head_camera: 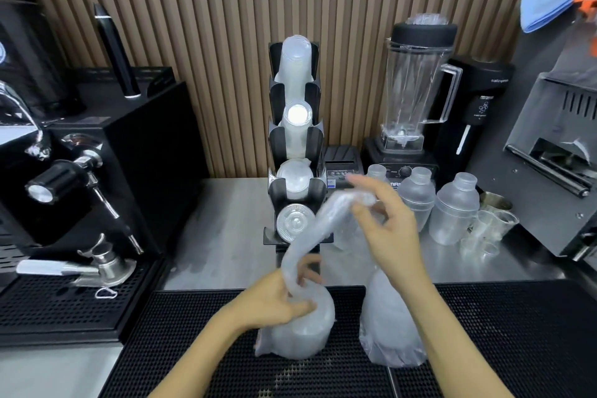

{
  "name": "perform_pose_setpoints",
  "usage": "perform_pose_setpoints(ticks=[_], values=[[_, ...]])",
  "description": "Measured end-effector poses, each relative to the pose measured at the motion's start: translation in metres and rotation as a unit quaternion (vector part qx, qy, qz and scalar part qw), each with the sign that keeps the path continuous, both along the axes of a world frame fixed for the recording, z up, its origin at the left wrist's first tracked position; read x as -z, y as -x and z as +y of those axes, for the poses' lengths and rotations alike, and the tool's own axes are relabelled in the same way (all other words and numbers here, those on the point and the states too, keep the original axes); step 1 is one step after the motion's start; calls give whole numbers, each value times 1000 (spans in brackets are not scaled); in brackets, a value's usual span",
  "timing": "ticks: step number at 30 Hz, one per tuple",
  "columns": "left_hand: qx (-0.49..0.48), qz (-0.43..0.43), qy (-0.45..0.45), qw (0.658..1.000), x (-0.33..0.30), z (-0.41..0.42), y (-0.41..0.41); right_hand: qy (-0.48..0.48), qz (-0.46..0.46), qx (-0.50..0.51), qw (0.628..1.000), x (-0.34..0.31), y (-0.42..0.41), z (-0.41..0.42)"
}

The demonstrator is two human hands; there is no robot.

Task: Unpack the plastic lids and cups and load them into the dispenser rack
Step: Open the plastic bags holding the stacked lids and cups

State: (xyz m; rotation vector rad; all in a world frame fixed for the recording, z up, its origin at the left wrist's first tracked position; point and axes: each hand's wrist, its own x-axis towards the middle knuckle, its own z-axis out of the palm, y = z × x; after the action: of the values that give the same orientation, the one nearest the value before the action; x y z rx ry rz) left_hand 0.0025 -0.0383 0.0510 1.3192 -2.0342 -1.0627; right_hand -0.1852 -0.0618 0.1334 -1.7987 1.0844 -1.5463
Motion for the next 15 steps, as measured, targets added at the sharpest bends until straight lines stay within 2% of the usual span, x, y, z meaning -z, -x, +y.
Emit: perform_pose_setpoints(ticks=[2, 4, 6, 8, 11, 15], values=[[-23, 14, 39, 999, -15, -7, 9, -20, 30, -9, 999, 1, -4, -2], [-94, 37, 89, 991, -32, -12, 17, -97, 35, -29, 994, 8, -6, -1], [-169, 51, 108, 978, -51, -16, 23, -186, 40, -95, 977, 19, -9, 4], [-221, 80, 88, 968, -73, -16, 28, -250, 102, -169, 948, 33, -13, 10], [-240, 179, 65, 952, -110, -15, 37, -261, 170, -183, 932, 56, -25, 12], [-208, 285, 123, 928, -148, -8, 36, -234, 115, -137, 956, 58, -32, 12]])
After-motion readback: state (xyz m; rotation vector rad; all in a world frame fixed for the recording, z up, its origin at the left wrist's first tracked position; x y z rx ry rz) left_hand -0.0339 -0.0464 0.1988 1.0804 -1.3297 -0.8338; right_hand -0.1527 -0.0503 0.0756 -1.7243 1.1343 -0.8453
